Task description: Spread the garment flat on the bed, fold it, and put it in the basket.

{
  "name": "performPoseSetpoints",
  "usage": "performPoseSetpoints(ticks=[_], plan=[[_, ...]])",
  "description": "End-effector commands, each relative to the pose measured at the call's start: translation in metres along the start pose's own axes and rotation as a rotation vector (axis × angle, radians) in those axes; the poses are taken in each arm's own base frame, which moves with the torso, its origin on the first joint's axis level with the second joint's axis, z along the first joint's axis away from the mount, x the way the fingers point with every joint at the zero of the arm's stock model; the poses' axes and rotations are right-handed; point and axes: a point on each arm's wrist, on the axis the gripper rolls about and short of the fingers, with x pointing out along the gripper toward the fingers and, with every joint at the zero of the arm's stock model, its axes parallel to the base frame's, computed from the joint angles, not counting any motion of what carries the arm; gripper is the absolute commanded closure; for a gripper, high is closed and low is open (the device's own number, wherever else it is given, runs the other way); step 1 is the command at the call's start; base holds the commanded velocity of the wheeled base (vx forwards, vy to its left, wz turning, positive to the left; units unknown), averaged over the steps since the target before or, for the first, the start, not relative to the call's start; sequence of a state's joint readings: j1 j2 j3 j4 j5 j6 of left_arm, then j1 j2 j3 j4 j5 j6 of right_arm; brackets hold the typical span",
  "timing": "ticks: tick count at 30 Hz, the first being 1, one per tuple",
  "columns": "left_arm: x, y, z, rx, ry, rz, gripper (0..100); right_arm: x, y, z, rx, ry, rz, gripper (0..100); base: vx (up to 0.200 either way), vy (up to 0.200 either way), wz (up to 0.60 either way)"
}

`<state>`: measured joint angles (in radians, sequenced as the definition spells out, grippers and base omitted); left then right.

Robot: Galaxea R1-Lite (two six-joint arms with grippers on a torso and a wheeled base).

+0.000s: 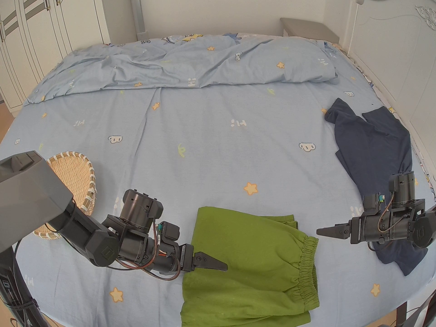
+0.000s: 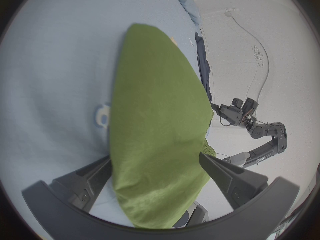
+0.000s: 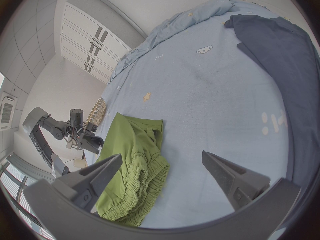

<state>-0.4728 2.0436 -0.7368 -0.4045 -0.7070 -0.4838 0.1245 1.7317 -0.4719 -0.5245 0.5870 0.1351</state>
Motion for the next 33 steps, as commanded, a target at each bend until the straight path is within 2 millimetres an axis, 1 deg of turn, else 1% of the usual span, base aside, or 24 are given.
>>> performPoseSetpoints(ticks=[1,11,12,17,19,20,22,24,27,28,32,33], plan=[[0.016,-0.002,-0.008,-0.002,0.047,-0.005,0,-0.002,0.001,0.001,-0.002,-0.011,0.001,0,0.0,0.0,0.0],[0.019,-0.011,0.0,-0.051,-0.032,-0.064,0,-0.003,0.002,0.004,0.006,-0.023,0.002,0,0.0,0.0,0.0],[0.019,-0.011,0.001,-0.063,-0.05,-0.077,100,-0.003,0.002,0.005,0.008,-0.025,0.002,0,0.0,0.0,0.0],[0.021,-0.01,0.002,-0.082,-0.075,-0.088,100,-0.007,0.007,0.011,0.021,-0.052,0.011,0,0.0,0.0,0.0],[0.02,-0.01,0.005,-0.101,-0.086,-0.092,100,-0.008,0.01,0.019,0.04,-0.078,0.021,0,0.0,0.0,0.0],[0.019,-0.011,0.005,-0.1,-0.088,-0.094,100,-0.008,0.01,0.02,0.042,-0.079,0.02,0,0.0,0.0,0.0],[0.017,-0.011,0.007,-0.113,-0.094,-0.098,100,-0.013,0.015,0.028,0.062,-0.11,0.031,0,0.0,0.0,0.0],[0.014,-0.013,0.006,-0.104,-0.094,-0.103,100,-0.015,0.015,0.03,0.075,-0.122,0.03,0,0.0,0.0,0.0],[-0.003,-0.023,0.014,-0.082,-0.142,-0.121,100,-0.018,0.012,0.031,0.086,-0.129,0.021,0,0.0,0.0,0.0],[-0.006,-0.024,0.015,-0.08,-0.149,-0.122,100,-0.018,0.01,0.03,0.089,-0.13,0.019,0,0.0,0.0,0.0],[-0.04,-0.035,0.033,-0.066,-0.23,-0.12,100,-0.02,0.009,0.031,0.094,-0.137,0.015,0,0.0,0.0,0.0],[-0.044,-0.036,0.034,-0.068,-0.235,-0.116,100,-0.021,0.009,0.031,0.094,-0.137,0.015,0,0.0,0.0,0.0]])
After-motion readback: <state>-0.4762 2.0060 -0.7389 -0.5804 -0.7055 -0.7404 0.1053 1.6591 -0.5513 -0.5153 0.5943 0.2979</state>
